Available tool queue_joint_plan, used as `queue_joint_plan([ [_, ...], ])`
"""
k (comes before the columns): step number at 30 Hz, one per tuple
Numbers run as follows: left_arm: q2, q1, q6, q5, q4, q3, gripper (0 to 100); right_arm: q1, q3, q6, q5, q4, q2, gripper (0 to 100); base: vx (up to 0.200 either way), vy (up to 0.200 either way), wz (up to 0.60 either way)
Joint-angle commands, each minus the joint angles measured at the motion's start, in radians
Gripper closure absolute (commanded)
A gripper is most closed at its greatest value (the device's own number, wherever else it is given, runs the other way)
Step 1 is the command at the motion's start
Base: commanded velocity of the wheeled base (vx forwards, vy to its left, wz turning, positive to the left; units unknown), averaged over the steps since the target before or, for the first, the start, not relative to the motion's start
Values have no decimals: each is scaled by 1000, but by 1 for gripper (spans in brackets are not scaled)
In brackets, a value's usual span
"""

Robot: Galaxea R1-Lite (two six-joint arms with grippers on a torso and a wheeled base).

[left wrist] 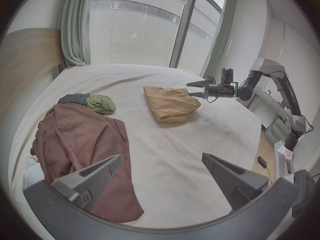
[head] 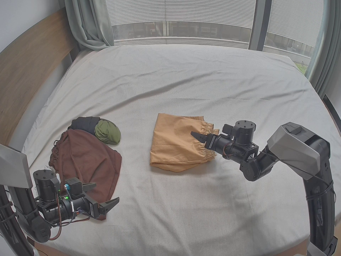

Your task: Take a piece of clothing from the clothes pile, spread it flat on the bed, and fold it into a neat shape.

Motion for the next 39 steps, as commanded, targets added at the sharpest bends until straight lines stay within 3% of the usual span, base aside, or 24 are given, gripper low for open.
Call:
queue_joint_plan([
  [1, 1, 0, 0, 0, -1, -1, 0, -3, -26, -11, -8, 0, 86, 0, 0, 0, 0],
  [12, -1, 0, 0, 0, -2, 0, 0, -4, -21, -12, -20, -8, 87, 0, 0, 0, 0],
  [18, -13, -8, -16, -1, -5, -4, 0, 5, 79, -14, -57, -40, -60, 0, 0, 0, 0],
  [21, -33, -15, -34, -6, -5, -13, 0, 8, 217, -35, -59, -51, -220, 0, 0, 0, 0],
  [25, -81, -45, -35, -6, -5, -12, 0, -7, 467, -244, -59, -70, -413, 0, 0, 0, 0],
  [27, -110, -58, -35, -4, -5, -3, 0, -7, 566, -287, -59, -95, -479, 0, 0, 0, 0],
  [33, -170, -106, -35, 0, -5, 19, 0, -7, 827, -362, -57, -118, -692, 0, 0, 0, 0],
  [39, -248, -104, -39, -4, -1, 19, 0, -21, 999, -382, -59, -121, -859, 0, 0, 0, 0],
])
